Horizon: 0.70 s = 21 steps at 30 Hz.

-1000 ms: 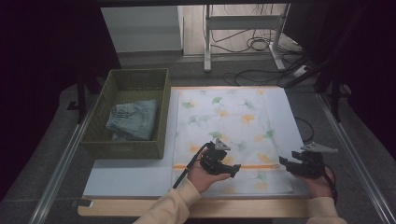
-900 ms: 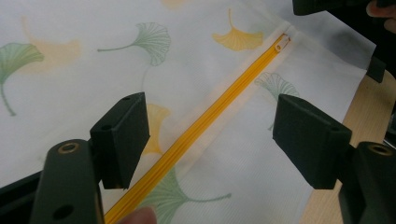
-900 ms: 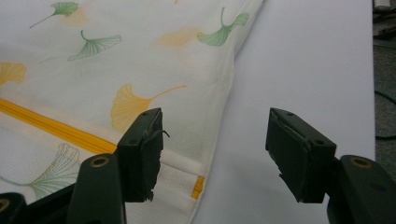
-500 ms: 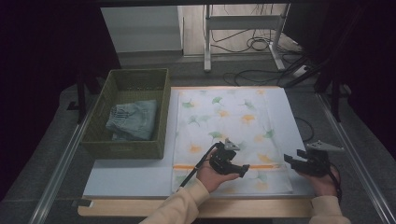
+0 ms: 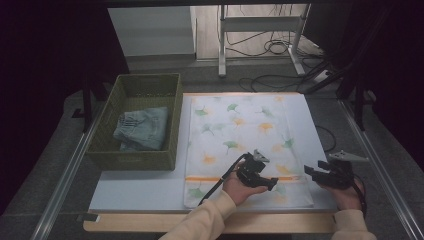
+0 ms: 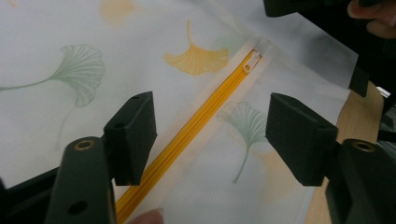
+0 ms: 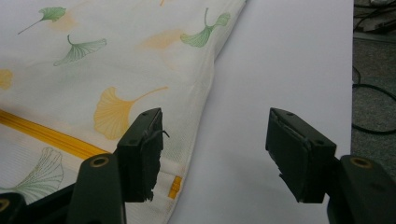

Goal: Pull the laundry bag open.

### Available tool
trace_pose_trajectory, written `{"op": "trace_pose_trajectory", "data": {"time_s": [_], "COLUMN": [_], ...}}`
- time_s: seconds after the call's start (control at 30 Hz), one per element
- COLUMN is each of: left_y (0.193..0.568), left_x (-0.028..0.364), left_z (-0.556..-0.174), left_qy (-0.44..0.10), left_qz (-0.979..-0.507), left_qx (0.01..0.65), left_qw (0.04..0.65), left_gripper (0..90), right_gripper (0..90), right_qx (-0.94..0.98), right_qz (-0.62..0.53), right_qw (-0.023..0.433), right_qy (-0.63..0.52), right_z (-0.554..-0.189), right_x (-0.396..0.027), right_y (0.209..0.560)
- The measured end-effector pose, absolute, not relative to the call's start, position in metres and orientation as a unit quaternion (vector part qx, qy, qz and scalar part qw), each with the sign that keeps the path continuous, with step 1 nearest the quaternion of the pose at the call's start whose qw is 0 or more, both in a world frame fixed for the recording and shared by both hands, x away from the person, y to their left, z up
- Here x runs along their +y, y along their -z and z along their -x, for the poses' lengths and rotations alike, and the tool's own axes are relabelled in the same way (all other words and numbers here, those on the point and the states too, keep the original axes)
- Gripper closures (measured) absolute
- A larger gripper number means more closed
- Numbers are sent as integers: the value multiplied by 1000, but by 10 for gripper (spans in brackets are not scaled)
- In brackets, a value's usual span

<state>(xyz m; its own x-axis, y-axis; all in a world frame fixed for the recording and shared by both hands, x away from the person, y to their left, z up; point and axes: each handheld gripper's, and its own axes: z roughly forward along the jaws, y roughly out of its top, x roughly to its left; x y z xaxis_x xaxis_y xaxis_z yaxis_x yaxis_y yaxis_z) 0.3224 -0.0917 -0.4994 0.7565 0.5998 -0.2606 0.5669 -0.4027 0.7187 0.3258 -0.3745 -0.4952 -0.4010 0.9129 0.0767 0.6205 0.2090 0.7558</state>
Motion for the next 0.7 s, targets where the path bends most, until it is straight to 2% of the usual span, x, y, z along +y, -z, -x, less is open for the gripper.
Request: {"op": "trace_pose_trajectory", "data": {"time_s": [0.2, 0.7], "left_y": [500, 499], "left_x": [-103, -125], "left_z": [-326, -333], "left_qy": [6, 14], "left_qz": [-835, -840], "left_qx": [348, 345], "left_qw": [426, 418], "left_gripper": [374, 416], "right_gripper": [365, 366], "right_qx": [749, 743], "right_qz": [-514, -521], "right_qw": [198, 199], "right_qy": [-369, -371], "right_z": [-326, -326], "right_x": [-377, -382], "right_y": [496, 496]}}
